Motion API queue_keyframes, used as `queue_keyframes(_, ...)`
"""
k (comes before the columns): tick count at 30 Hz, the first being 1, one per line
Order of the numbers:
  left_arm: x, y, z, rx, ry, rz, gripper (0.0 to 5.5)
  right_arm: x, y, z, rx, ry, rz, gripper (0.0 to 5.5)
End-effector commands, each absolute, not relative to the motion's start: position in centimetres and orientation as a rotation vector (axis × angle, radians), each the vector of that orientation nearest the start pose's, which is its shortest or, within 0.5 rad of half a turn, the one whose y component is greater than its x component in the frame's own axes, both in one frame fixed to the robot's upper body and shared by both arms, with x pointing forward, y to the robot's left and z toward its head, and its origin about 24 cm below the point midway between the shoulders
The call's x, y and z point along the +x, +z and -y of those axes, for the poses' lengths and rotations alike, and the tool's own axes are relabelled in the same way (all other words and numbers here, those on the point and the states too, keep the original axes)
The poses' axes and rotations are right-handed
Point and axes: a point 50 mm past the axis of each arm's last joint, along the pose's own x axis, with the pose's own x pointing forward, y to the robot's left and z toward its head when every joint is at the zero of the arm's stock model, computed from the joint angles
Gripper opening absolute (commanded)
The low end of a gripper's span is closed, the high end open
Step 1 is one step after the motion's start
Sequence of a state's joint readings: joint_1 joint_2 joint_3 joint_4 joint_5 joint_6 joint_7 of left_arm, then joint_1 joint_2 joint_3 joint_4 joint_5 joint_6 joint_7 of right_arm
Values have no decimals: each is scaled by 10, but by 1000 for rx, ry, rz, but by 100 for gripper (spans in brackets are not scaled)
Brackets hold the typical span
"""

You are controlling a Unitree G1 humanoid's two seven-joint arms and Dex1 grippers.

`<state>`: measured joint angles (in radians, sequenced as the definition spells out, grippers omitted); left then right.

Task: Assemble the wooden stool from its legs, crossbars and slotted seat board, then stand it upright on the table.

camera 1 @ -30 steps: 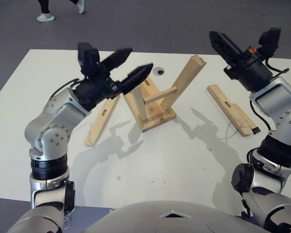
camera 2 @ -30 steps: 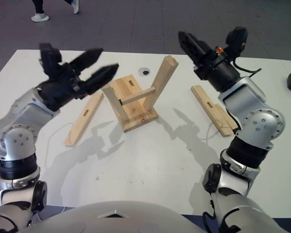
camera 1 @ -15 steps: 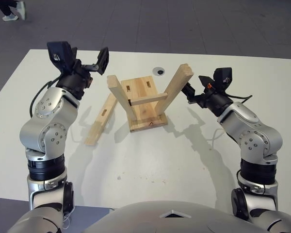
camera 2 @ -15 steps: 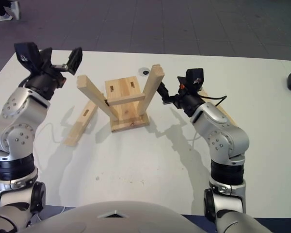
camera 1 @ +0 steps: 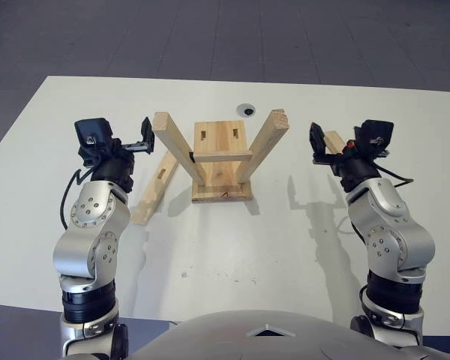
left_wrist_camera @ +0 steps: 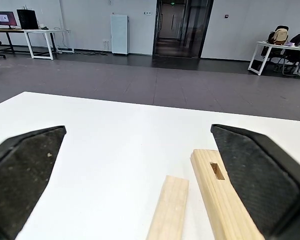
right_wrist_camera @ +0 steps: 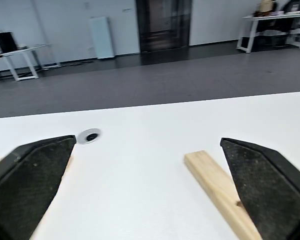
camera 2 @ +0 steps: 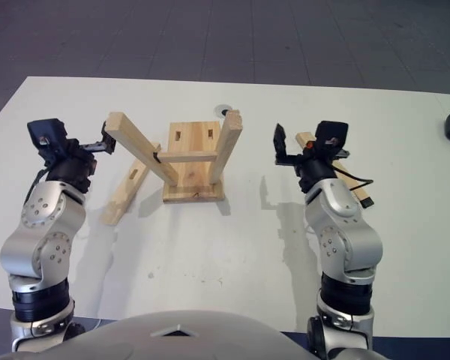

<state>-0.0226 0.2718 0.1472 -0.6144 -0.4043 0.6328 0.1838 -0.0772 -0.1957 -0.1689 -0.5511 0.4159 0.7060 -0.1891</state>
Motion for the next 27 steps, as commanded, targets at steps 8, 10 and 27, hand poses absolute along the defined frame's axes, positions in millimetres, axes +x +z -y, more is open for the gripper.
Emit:
queue_keyframes(8,241,150,-152,-110,-137,39,540,242,146,81,137,457,-87,539)
queue_keyframes(10,241,153,-149,-123,-157,47,540,238,147,74,144,511,-94,539)
queue_keyframes(27,258,154,-187,-141,12,34,540,270,189,147,142,171,147,539)
